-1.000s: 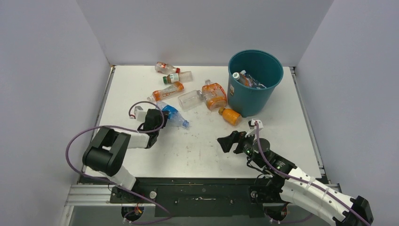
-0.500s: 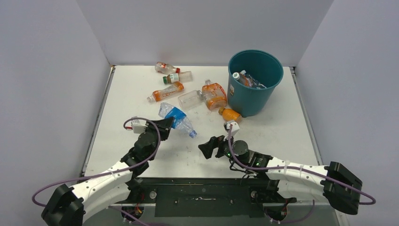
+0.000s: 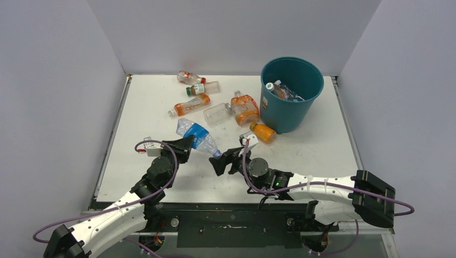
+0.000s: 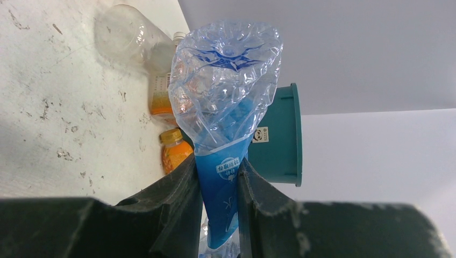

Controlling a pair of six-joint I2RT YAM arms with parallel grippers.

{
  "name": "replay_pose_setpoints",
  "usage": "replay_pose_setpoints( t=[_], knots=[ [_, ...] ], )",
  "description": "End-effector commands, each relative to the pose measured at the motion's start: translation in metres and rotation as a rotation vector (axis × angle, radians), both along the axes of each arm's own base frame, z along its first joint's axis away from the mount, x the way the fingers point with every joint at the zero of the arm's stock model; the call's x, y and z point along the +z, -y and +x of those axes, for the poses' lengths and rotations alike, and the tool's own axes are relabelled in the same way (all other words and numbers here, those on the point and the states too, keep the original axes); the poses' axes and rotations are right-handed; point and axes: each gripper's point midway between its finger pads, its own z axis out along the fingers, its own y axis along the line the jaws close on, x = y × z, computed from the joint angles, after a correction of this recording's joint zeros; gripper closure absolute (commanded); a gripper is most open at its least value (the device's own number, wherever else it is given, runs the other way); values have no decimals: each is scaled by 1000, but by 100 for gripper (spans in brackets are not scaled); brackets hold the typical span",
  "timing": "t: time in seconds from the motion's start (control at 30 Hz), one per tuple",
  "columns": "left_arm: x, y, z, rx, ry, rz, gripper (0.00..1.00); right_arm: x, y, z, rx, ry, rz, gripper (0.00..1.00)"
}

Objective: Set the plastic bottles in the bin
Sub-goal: Place the plastic bottle in the trash bin.

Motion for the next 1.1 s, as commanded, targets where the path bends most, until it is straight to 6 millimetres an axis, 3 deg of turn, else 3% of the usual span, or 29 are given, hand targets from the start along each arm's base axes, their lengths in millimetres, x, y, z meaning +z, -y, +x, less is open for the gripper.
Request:
replay_pose_setpoints(
  t=[0.0,0.27,0.43,0.6,0.7,0.73,0.83,0.87,1.0,1.07],
  knots=[
    [6,3,-4,-22,14,-23,100,30,-14,6,2,40,60,10],
    [16,4,-7,-36,42,-32,100,13,-30,9,30,-20,-4,24],
    [17,7,-10,-57,51,-43,100,15,-35,9,51,-23,1,51],
    [14,10,-12,-83,55,-50,100,22,-38,5,99,-1,12,72],
    [11,14,-15,-113,70,-34,79,27,-37,1,130,18,14,88],
    [12,15,-17,-123,83,-32,61,29,-36,0,137,22,12,93],
    [13,15,-19,-134,106,6,11,37,-27,1,131,42,-3,95],
    [16,13,-19,-130,114,31,2,42,-22,0,130,50,-12,95],
    [30,-12,-18,-66,140,245,4,60,4,-5,127,56,-94,95],
    [52,-26,-20,-41,222,401,4,67,22,-11,142,33,-158,95]
  ],
)
